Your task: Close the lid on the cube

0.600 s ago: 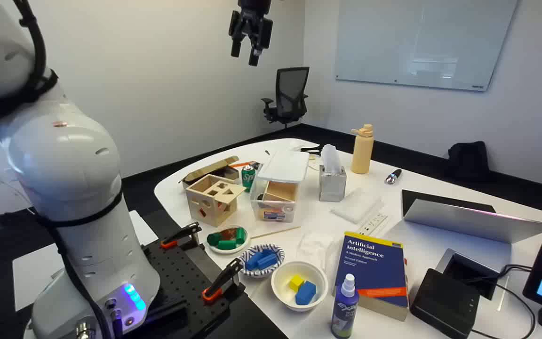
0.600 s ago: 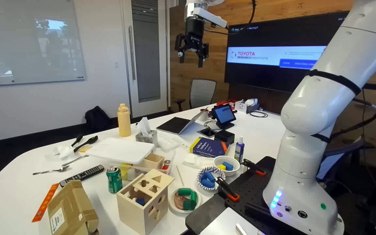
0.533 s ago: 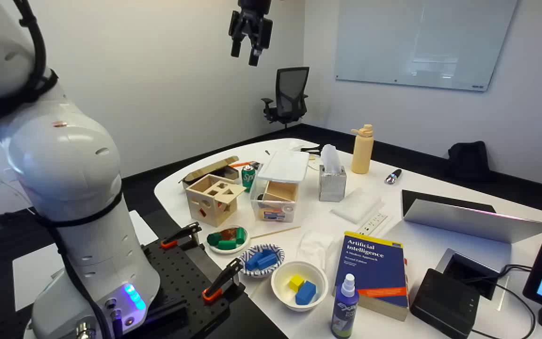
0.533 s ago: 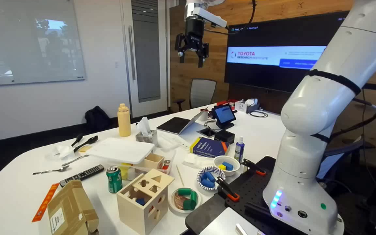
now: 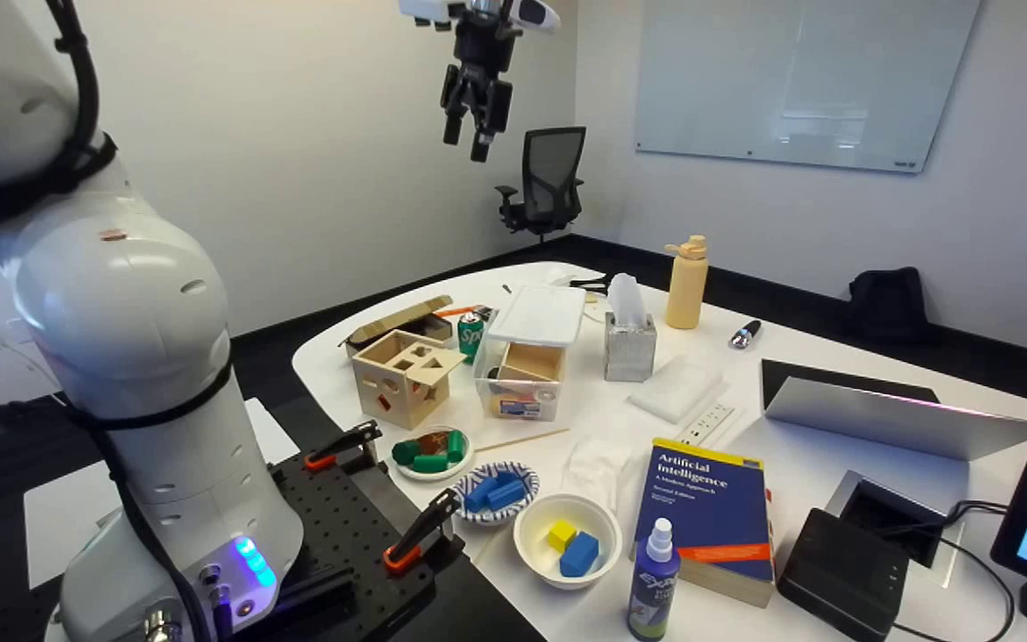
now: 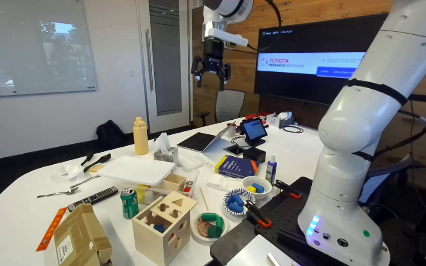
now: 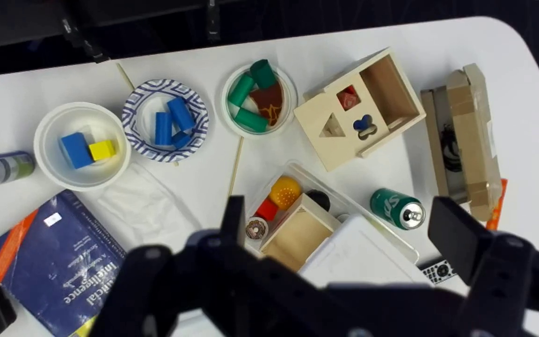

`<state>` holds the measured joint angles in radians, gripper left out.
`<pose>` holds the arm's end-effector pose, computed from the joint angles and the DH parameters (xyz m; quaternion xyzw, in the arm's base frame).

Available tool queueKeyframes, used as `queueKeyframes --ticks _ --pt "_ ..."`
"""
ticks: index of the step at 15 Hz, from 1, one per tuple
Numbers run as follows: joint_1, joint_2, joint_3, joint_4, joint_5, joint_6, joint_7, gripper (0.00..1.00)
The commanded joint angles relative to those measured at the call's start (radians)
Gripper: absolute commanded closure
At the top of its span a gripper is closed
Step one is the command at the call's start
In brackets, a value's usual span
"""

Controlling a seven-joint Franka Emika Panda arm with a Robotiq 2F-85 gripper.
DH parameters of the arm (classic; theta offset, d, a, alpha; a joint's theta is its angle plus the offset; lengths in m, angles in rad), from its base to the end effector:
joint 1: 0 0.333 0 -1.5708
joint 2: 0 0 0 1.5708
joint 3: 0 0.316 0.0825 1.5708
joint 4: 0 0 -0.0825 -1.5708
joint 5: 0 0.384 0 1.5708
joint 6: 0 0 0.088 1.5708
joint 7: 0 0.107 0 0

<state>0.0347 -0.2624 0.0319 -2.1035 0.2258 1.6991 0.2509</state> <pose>0.4599 0.0530 0.5203 -0.9852 0.1143 0.0863 0.0939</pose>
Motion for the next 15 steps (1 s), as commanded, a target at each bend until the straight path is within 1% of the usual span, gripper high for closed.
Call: queueKeyframes --ticks 1,2,4,5,7,10,13,15 --pt "0.002 0.077 0.053 -0.111 0.015 0.228 0.13 0.0" --pt "0.004 0.101 0.069 -0.145 -0.002 0.319 0.18 0.0" --pt "0.012 0.18 0.085 -0.184 -0.002 0.438 0.239 0.0" --pt "0.017 0.218 0.089 -0.202 0.006 0.49 0.263 0.0" --pt "0.025 0.286 0.088 -0.221 0.022 0.558 0.292 0.0" --pt "0.039 0.365 0.078 -0.237 0.044 0.574 0.315 0.0" --pt "0.044 0.41 0.073 -0.254 0.083 0.574 0.32 0.0" --pt "0.047 0.436 0.068 -0.275 0.123 0.594 0.312 0.0"
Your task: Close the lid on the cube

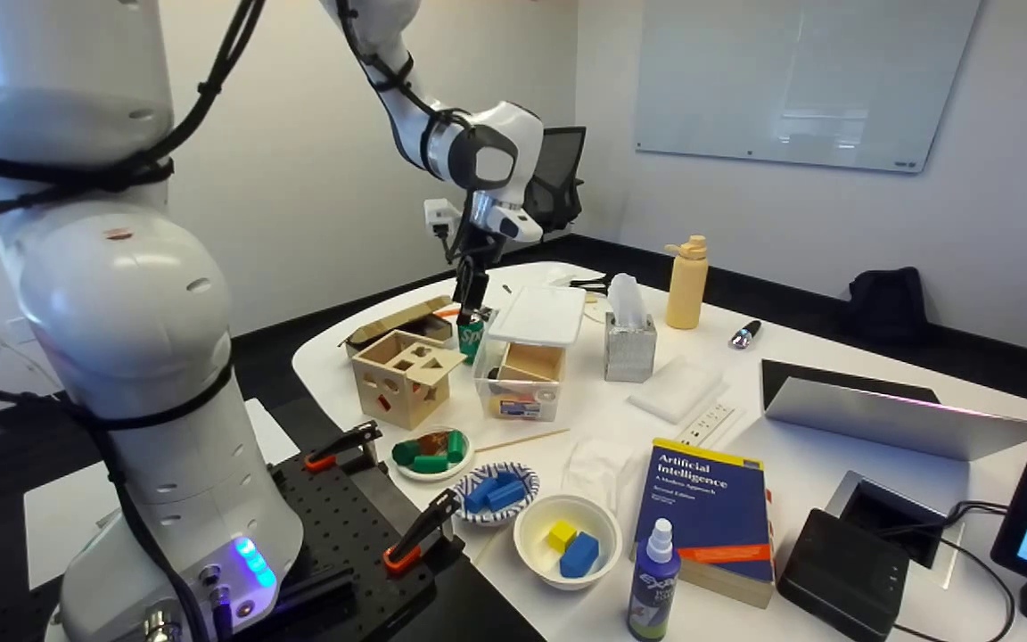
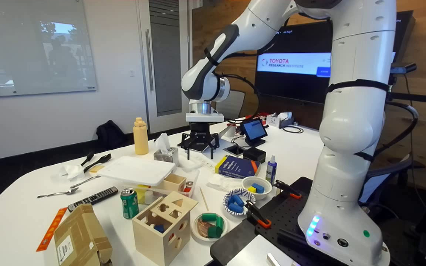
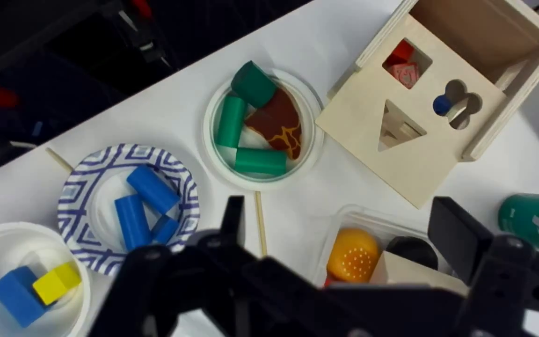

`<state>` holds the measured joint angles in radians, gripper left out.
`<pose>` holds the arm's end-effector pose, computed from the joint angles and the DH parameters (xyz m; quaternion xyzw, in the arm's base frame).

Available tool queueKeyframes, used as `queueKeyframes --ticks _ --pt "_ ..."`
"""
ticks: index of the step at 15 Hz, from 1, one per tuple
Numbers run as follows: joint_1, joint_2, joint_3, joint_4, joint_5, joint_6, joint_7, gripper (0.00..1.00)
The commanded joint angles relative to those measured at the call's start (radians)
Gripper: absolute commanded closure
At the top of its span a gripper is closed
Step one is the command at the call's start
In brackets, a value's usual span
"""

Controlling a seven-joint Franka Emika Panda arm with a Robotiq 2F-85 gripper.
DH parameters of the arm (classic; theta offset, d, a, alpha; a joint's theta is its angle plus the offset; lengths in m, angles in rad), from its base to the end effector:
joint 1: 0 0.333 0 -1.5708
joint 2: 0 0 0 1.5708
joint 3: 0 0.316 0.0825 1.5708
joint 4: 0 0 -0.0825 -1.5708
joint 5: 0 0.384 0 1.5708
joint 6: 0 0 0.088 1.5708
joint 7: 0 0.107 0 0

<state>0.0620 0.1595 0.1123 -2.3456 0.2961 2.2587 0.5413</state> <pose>0.4776 0.0929 0.2482 -0.9447 0.2837 0.1529 0.0608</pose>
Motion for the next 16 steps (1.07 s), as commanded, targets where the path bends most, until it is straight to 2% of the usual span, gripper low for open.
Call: queueKeyframes --ticks 1,5,10,16 --pt "0.028 0.024 -0.015 -0.057 0.055 0.112 0.028 0.0" --pt "0.039 0.105 -0.001 -0.097 0.136 0.295 0.006 0.0" --pt "0.058 0.204 0.025 -0.106 0.229 0.461 -0.009 0.0" --pt "0.067 0.301 0.043 -0.077 0.259 0.545 0.002 0.0"
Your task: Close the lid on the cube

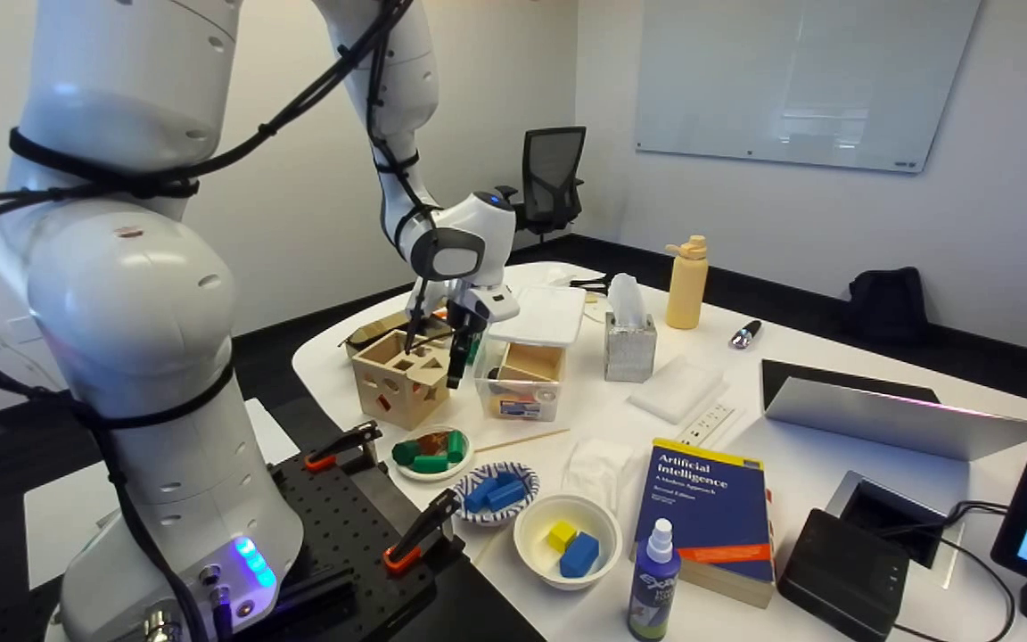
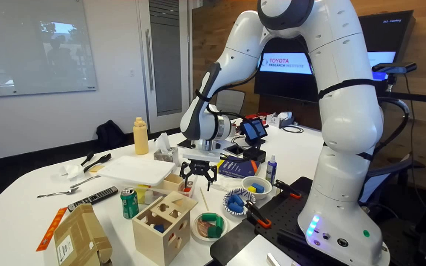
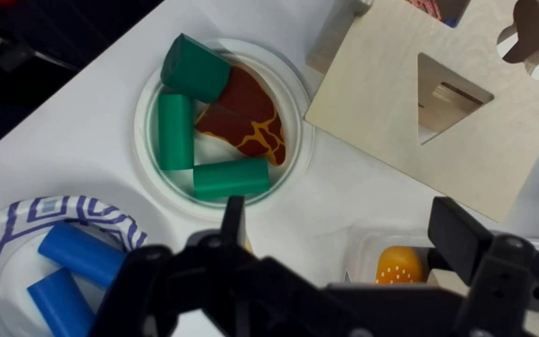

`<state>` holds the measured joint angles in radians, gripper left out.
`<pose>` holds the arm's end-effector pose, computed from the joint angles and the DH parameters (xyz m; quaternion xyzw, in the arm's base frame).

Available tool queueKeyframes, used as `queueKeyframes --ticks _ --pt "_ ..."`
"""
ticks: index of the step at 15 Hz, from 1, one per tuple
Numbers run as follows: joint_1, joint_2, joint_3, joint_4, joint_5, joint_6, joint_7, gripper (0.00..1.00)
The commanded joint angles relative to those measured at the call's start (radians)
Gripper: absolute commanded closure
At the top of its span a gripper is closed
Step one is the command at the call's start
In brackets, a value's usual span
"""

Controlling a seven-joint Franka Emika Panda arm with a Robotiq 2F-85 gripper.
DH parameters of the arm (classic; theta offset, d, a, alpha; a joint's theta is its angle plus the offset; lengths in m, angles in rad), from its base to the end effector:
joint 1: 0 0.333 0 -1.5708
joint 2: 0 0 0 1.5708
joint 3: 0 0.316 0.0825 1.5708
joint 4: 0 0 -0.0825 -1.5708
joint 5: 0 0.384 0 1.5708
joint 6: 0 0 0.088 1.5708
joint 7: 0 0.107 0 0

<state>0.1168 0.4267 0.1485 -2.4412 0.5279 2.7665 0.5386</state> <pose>0.4487 0.1066 0.1232 -0.9163 0.3802 0.0939 0.0835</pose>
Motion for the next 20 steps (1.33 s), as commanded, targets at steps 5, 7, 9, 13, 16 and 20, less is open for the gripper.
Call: queueKeyframes --ticks 5,7,9,13,16,20 --pt "0.018 0.078 0.001 0.041 0.015 0.048 0.013 0.0" --pt "0.023 0.093 -0.001 0.051 0.011 0.047 0.016 0.0" --pt "0.029 0.108 -0.003 0.064 0.006 0.044 0.017 0.0" --pt "0.039 0.121 -0.005 0.079 0.007 0.071 0.015 0.0" --pt "0.034 0.117 0.001 0.082 0.015 0.09 0.012 0.0" --pt "0.046 0.135 -0.004 0.093 0.006 0.095 0.021 0.0"
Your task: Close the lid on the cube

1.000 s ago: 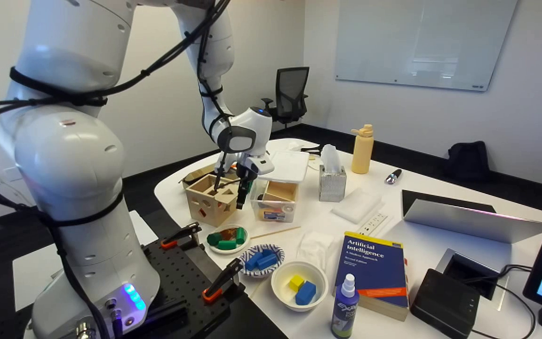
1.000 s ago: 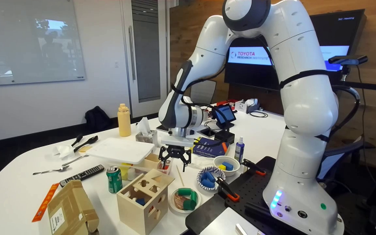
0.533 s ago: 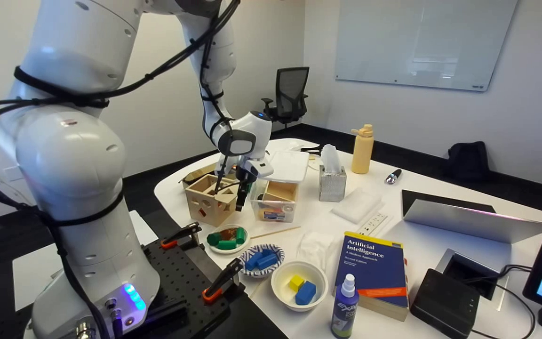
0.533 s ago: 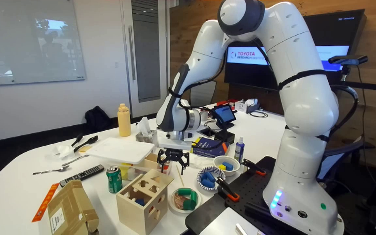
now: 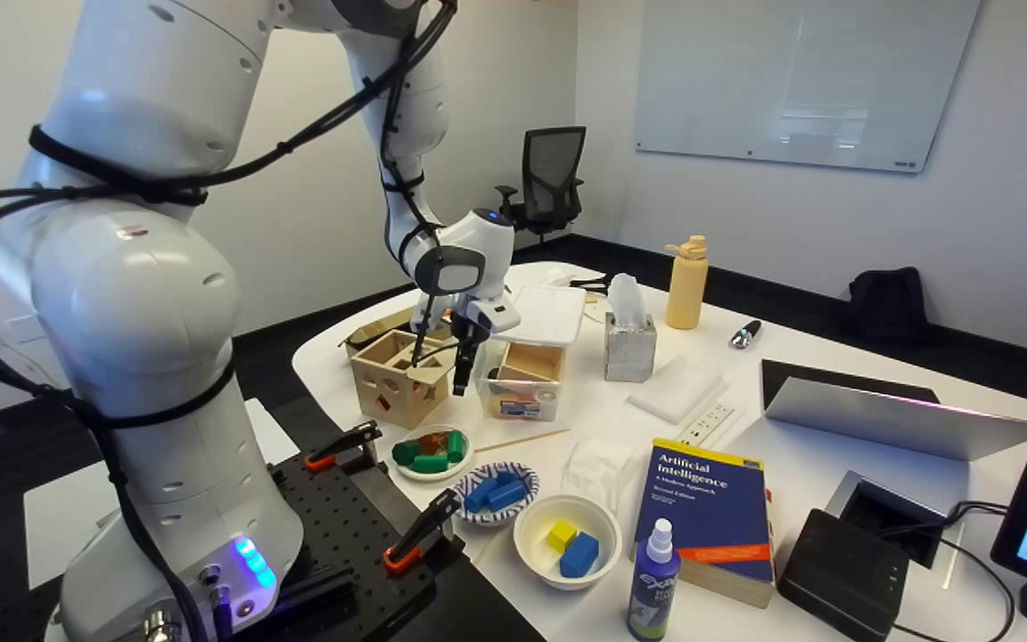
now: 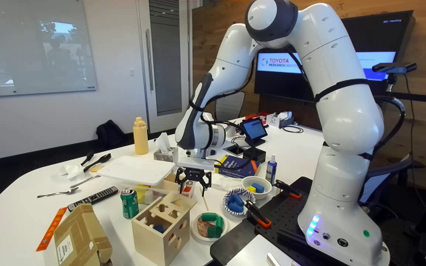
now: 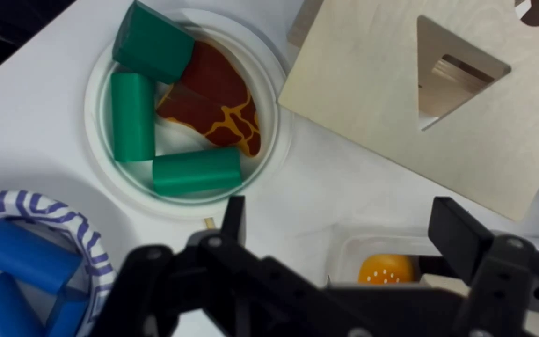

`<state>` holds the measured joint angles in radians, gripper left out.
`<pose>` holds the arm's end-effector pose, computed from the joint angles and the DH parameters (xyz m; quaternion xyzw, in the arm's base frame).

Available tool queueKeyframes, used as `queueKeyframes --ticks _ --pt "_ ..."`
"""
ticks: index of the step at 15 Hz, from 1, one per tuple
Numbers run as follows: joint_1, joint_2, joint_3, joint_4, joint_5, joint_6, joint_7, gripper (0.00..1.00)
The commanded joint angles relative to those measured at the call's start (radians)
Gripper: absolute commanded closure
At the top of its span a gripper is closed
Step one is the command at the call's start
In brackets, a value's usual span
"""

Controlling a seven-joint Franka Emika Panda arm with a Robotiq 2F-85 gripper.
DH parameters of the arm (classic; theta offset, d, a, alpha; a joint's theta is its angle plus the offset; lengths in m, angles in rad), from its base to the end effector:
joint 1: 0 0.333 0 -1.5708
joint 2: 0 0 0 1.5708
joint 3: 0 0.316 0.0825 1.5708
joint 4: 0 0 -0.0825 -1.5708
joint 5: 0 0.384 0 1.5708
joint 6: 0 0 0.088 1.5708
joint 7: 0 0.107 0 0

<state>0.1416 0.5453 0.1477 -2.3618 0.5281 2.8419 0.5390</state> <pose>0.4640 0.1190 0.0929 -0.9189 0.3778 0.0773 0.0826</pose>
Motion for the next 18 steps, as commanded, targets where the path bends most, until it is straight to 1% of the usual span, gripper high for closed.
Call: queueKeyframes --ticks 1,5,9,14,18 --pt "0.025 0.021 -0.005 0.016 0.003 0.018 0.023 0.0" --pt "0.044 0.036 -0.009 0.026 -0.005 0.015 0.029 0.0" --pt "0.036 0.022 0.017 0.024 0.011 0.007 0.012 0.0" --pt "0.045 0.022 0.033 0.028 0.007 0.001 0.011 0.0" --pt "0.074 0.028 0.024 0.033 -0.007 -0.001 0.023 0.0"
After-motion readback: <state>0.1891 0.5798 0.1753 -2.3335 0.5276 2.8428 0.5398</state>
